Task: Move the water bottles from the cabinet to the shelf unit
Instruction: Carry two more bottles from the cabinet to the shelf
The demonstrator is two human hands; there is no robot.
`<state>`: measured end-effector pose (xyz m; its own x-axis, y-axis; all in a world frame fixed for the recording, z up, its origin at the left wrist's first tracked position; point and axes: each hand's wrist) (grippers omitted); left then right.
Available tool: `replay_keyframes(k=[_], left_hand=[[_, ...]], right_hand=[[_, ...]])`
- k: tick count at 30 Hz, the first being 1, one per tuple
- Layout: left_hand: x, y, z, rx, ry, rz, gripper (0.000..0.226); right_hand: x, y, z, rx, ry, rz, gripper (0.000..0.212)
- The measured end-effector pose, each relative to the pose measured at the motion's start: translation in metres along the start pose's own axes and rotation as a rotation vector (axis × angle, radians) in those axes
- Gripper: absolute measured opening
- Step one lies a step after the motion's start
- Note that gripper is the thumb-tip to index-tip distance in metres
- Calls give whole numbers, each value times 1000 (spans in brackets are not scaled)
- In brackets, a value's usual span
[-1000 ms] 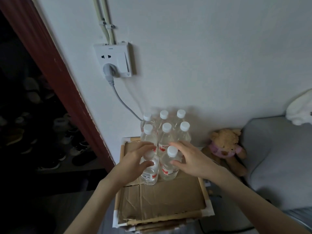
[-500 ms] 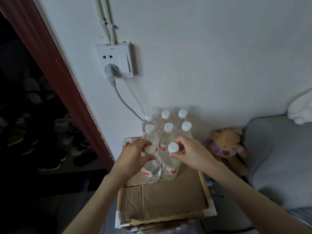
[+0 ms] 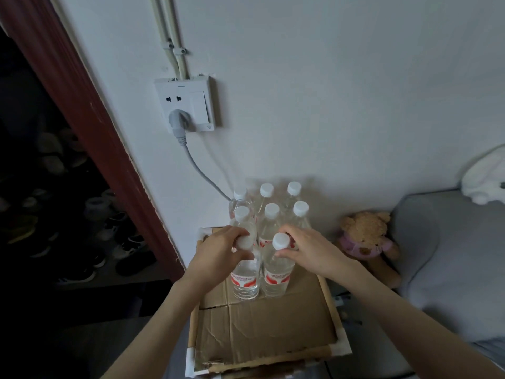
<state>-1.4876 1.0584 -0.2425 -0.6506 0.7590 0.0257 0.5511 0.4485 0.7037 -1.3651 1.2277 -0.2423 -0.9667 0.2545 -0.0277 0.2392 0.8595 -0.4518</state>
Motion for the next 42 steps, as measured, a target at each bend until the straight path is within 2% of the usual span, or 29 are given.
replay_keyframes(k=[5,10,22,26,28,31,34,38,42], left_hand=[[1,4,3,17,86,-3,33],[1,5,7,18,151,-11,40],[-1,-2,19,52,210,36,44],[-12,-14,25,-115,225,18,62],[-18,-22,31,-160,247,0,58],[-24,-30,43,-163,240,-1,57],[-29,-31,52,-329,223,-66,68],[-36,-40,70,-418,269,-218,76],[-39,-50,87,-580,155,-415,91]], right_hand=[[1,1,1,-29,30,14,32],[6,-1,0,-32,43,-2,30],[13,3,10,28,135,17,32],[1,10,20,303,200,125,53],[-11,14,32,484,265,184,50],[-25,21,56,599,285,218,50],[-27,17,72,695,253,271,59],[-23,21,93,759,163,377,56],[-19,20,104,805,104,426,60]])
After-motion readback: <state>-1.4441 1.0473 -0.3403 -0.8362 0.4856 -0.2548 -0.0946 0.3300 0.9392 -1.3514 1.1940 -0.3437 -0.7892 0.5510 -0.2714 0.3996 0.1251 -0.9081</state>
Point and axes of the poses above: each hand's wrist, its own x-axis towards the middle knuckle, its own z-axis out of the palm, y = z × x, and after that the axes turned 3 degrees about -x, right-handed
